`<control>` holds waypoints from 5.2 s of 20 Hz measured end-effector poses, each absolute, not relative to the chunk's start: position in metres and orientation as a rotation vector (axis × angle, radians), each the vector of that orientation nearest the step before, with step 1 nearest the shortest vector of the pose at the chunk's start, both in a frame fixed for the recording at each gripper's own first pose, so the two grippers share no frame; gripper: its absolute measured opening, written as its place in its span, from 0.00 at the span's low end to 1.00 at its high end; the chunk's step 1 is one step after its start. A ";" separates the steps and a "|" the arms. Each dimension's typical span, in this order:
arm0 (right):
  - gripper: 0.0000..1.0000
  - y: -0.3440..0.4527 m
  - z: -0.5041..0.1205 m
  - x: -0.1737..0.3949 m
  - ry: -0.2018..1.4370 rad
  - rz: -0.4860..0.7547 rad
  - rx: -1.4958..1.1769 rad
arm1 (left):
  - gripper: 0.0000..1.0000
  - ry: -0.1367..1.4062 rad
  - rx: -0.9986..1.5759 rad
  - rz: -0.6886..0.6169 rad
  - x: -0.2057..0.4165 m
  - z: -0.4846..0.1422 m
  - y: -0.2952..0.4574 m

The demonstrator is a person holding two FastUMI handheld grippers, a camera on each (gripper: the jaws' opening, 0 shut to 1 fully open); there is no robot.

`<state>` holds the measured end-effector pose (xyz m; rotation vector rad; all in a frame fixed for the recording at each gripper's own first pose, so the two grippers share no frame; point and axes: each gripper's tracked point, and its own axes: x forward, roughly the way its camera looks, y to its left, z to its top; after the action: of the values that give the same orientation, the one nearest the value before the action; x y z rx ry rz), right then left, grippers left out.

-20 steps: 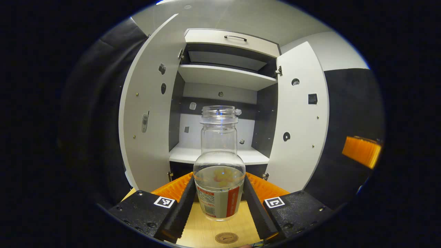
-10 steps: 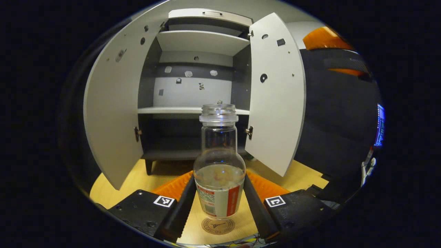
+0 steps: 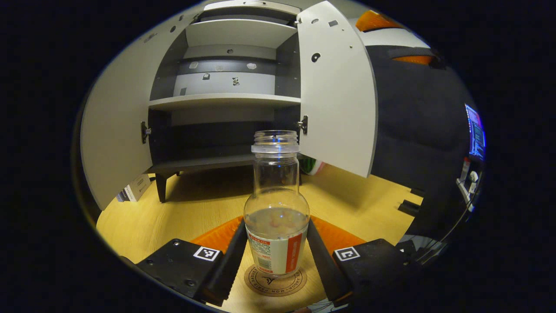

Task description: Grasp the bottle in the cabinet with the left hand and place it on the coaster, then close the right door with the right hand and the left door with the left hand.

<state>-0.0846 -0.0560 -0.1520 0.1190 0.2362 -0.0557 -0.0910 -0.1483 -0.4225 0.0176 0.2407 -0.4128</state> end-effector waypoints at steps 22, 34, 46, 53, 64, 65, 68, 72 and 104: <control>0.99 -0.119 -0.107 -0.141 0.126 -0.160 -0.023 | 0.82 0.358 0.090 -0.428 -0.128 -0.444 -0.130; 0.99 -0.185 -0.085 -0.138 0.081 -0.221 -0.077 | 0.99 0.311 0.102 -0.469 -0.146 -0.388 -0.122; 0.99 -0.255 -0.059 -0.024 0.115 -0.294 0.039 | 0.99 0.104 0.053 -0.286 -0.140 -0.203 -0.022; 0.99 -0.253 -0.039 0.040 0.097 -0.254 0.043 | 0.99 0.011 0.046 -0.145 -0.144 -0.134 0.064; 0.87 -0.155 -0.047 0.059 0.150 -0.032 0.018 | 0.98 0.012 0.092 -0.060 -0.165 -0.124 0.123; 0.87 -0.144 -0.050 0.061 0.156 -0.014 0.020 | 0.98 0.019 0.079 -0.065 -0.161 -0.125 0.123; 0.84 -0.116 -0.052 0.065 0.163 0.027 0.034 | 0.99 0.074 0.038 -0.055 -0.152 -0.135 0.130; 0.87 -0.090 -0.056 0.070 0.163 0.086 0.028 | 0.99 0.061 0.055 -0.011 -0.150 -0.124 0.149; 1.00 -0.112 -0.014 -0.081 -0.006 0.179 0.069 | 0.94 0.055 -0.048 0.045 -0.047 -0.058 0.169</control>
<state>-0.0812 -0.1125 -0.0140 0.0691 -0.0055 0.1788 -0.0475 0.1694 -0.0577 -0.0478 0.0552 0.0450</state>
